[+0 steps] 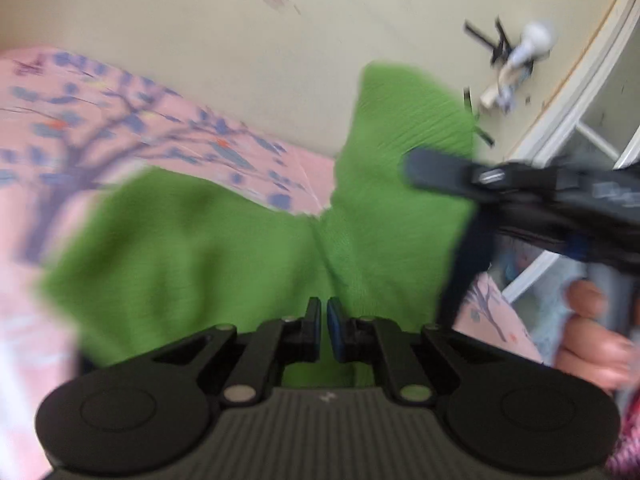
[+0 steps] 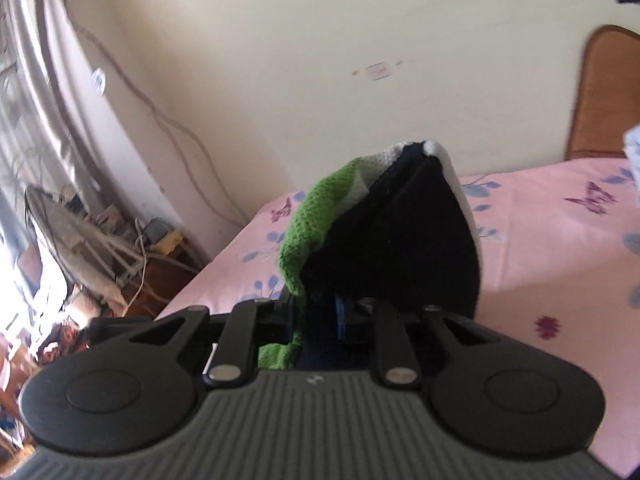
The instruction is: Fold small clothes
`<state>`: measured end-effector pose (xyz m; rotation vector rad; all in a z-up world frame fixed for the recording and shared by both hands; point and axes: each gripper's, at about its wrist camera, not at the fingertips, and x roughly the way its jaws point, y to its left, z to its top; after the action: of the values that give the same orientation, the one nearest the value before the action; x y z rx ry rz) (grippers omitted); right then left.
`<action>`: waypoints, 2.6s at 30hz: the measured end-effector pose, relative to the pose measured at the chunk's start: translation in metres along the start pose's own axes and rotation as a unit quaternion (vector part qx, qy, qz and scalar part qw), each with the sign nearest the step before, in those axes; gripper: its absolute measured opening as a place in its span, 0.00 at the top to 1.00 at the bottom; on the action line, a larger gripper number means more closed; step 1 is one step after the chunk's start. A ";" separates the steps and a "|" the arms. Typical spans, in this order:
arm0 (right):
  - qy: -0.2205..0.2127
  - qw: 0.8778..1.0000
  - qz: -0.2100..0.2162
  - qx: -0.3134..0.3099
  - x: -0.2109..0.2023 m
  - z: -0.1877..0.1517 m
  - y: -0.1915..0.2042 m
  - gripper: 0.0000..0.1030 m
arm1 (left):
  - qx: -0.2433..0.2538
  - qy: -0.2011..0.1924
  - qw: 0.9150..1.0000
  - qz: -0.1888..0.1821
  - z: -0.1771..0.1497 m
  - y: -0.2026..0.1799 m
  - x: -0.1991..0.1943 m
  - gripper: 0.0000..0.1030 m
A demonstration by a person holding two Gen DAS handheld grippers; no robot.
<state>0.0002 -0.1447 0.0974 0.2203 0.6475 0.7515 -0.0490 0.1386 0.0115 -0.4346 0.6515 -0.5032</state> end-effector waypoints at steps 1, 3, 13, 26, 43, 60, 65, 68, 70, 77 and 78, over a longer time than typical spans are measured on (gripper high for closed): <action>0.015 1.000 0.008 -0.016 0.017 -0.001 0.011 0.80 | -0.007 -0.016 1.000 0.012 -0.006 0.009 -0.021 0.89; 0.046 0.998 0.021 -0.033 0.051 -0.005 0.027 0.80 | -0.033 -0.050 0.997 0.049 -0.013 0.030 -0.064 0.83; 0.092 0.991 0.076 -0.064 0.079 -0.026 0.040 0.65 | -0.055 -0.106 0.990 0.072 0.023 0.046 -0.083 0.64; -0.024 0.997 -0.012 0.076 0.025 -0.024 -0.032 0.65 | -0.078 0.020 0.994 0.078 0.029 0.068 0.024 0.24; -0.276 0.949 -0.145 0.049 -0.169 0.089 -0.059 0.51 | -0.056 0.042 0.996 0.062 0.028 0.056 -0.007 0.08; 0.045 0.981 0.049 0.184 0.073 -0.058 -0.064 0.34 | -0.114 0.060 0.992 0.000 0.018 0.068 0.022 0.34; 0.033 0.990 0.091 0.107 0.100 -0.002 -0.022 0.59 | -0.172 -0.018 0.985 -0.015 0.048 0.095 -0.014 0.43; 0.015 0.990 0.130 0.053 0.129 0.043 0.002 0.59 | -0.158 -0.083 0.984 0.009 0.087 0.105 -0.049 0.43; 0.003 0.988 0.155 0.021 0.156 0.075 0.018 0.58 | -0.158 -0.123 0.979 0.034 0.114 0.115 -0.064 0.43; 0.046 0.987 0.153 0.010 0.296 0.128 0.018 0.58 | -0.205 -0.144 0.955 0.161 0.176 0.199 -0.023 0.41; 0.059 0.987 0.146 0.016 0.316 0.124 0.013 0.57 | -0.230 -0.135 0.948 0.175 0.175 0.215 -0.011 0.41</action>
<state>0.2427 0.0888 0.0536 0.3054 0.7487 1.0424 0.1242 0.3549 0.0283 -0.7950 0.5605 0.0569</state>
